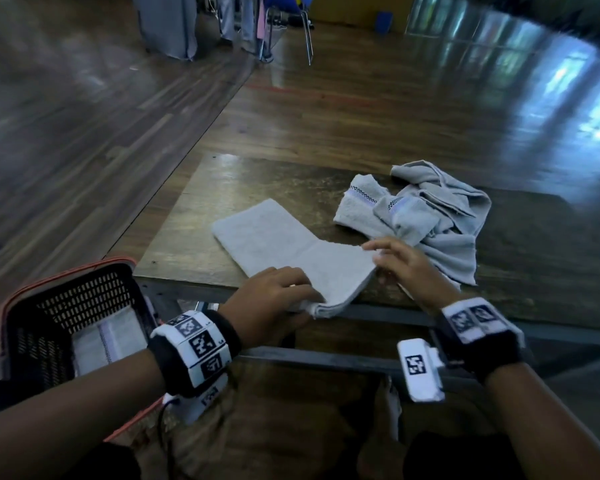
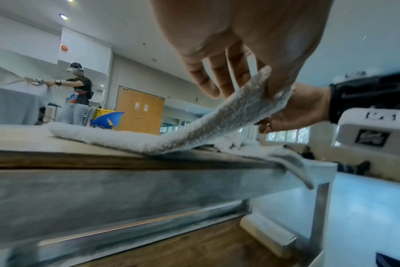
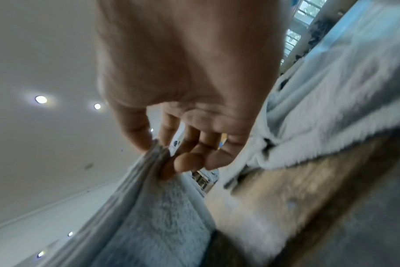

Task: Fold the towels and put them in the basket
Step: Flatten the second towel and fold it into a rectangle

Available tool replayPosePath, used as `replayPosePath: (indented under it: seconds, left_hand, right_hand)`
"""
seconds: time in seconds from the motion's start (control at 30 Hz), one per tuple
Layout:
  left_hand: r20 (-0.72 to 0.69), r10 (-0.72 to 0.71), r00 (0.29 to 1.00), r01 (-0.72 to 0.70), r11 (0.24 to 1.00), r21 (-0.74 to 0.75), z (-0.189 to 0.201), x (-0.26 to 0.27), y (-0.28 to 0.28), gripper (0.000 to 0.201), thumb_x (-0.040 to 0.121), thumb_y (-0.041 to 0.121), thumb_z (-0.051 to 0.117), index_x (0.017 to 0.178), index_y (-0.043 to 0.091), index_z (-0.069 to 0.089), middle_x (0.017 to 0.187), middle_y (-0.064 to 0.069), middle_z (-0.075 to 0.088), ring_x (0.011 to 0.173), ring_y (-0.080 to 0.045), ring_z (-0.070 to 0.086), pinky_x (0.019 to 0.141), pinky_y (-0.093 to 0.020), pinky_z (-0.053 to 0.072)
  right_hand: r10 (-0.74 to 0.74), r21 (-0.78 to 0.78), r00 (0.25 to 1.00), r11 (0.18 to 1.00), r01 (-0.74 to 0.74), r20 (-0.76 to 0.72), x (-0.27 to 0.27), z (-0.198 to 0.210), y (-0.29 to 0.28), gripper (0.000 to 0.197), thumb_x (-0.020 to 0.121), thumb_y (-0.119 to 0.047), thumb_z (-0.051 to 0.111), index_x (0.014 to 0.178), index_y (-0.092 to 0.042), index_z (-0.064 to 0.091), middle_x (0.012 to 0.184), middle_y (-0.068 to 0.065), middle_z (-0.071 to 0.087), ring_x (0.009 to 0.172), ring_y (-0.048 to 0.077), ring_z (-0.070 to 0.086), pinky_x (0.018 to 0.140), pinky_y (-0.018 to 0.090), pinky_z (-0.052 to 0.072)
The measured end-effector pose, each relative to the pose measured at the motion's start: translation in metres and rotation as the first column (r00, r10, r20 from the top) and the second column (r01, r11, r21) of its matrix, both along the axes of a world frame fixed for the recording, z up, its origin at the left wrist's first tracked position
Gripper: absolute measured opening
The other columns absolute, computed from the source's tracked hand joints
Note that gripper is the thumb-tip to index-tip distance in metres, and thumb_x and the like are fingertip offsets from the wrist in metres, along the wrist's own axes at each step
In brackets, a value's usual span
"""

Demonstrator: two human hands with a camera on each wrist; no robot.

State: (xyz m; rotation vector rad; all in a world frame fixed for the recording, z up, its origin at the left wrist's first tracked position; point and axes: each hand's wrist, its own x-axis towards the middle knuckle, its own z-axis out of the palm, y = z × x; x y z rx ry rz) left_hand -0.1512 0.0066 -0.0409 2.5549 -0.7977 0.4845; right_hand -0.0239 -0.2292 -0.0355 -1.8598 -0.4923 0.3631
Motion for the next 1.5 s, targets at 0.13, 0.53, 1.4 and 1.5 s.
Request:
replayPosePath:
  seconds: [0.13,0.53,1.4,1.5]
  left_hand:
    - [-0.067,0.034,0.997,-0.056,0.927,-0.372,0.013,-0.011,-0.021,0.014,0.083,0.020,0.064,0.097,0.019,0.066,0.089,0.009,0.066,0.080,-0.001,0.059,0.070,-0.015,0.047]
    - [-0.385,0.349,0.855,-0.487,0.796,-0.359,0.004,0.025,0.037,0.012,0.088,0.024,0.060,0.081,0.014,0.055,0.066,0.010,0.052,0.058,-0.001,0.047,0.052,-0.011,0.035]
    - [-0.530,0.642,0.554,-0.712,0.695,0.097,-0.019,0.088,0.078,0.017,0.087,0.023,0.051,0.099,0.012,0.058,0.105,-0.012,0.062,0.094,-0.031,0.058,0.082,-0.043,0.051]
    - [-0.543,0.655,0.526,-0.720,0.682,0.126,-0.015,0.091,0.077,0.022,0.090,0.023,0.047,0.102,0.007,0.054,0.105,-0.017,0.059,0.092,-0.033,0.057,0.078,-0.040,0.050]
  right_hand:
    - [0.132,0.119,0.989,0.985,-0.123,-0.066,-0.013,0.020,-0.037,0.039,0.085,0.011,0.051,0.101,-0.021,0.067,0.090,-0.006,0.070,0.084,0.007,0.064,0.072,0.018,0.052]
    - [-0.064,-0.075,0.996,0.995,0.069,0.066,0.026,0.013,0.038,0.009,0.086,-0.012,0.062,0.094,-0.017,0.065,0.088,-0.004,0.066,0.083,0.008,0.061,0.075,0.017,0.050]
    - [0.108,-0.592,0.957,0.803,0.076,0.271,0.049,-0.024,0.092,0.019,0.085,-0.028,0.063,0.098,-0.015,0.058,0.082,-0.004,0.057,0.079,0.013,0.054,0.063,0.024,0.036]
    - [0.076,-0.535,0.956,0.840,0.092,0.284,0.049,-0.024,0.093,0.019,0.087,-0.028,0.060,0.101,-0.016,0.056,0.078,-0.008,0.055,0.075,0.011,0.052,0.059,0.023,0.035]
